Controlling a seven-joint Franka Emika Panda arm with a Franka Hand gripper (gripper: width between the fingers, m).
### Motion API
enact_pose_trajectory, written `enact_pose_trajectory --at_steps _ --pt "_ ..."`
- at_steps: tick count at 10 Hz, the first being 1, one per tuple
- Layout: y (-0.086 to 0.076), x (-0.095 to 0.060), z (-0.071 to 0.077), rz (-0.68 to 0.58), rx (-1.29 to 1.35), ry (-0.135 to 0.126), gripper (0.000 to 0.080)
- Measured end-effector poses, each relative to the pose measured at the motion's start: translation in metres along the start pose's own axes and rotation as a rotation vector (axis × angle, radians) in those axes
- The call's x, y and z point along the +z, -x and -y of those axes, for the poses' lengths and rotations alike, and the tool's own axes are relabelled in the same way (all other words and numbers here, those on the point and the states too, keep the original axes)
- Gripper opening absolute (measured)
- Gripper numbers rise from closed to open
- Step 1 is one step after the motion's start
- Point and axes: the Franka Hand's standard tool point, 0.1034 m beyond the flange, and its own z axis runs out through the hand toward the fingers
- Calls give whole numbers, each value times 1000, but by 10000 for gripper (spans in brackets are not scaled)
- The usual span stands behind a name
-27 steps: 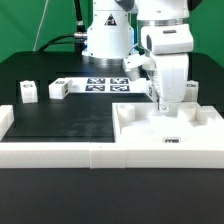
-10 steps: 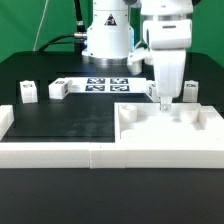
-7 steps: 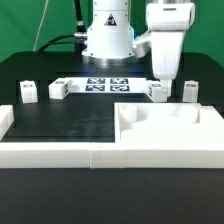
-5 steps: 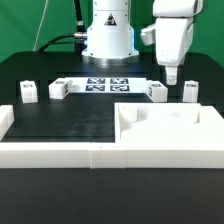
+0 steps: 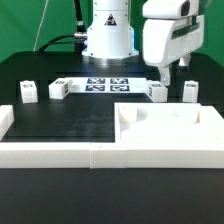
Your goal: Assemble one leg
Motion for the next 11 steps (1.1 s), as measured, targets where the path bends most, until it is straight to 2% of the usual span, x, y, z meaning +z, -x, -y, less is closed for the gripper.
enact_pose_trajectory --at_steps 1,2,6,9,11 --pt "7 3 11 8 148 -9 649" --pt "7 4 18 10 277 -17 649" --pt "1 8 46 15 712 -42 649" --pt "0 9 51 20 919 -59 649" --pt "1 10 51 27 911 -60 649"
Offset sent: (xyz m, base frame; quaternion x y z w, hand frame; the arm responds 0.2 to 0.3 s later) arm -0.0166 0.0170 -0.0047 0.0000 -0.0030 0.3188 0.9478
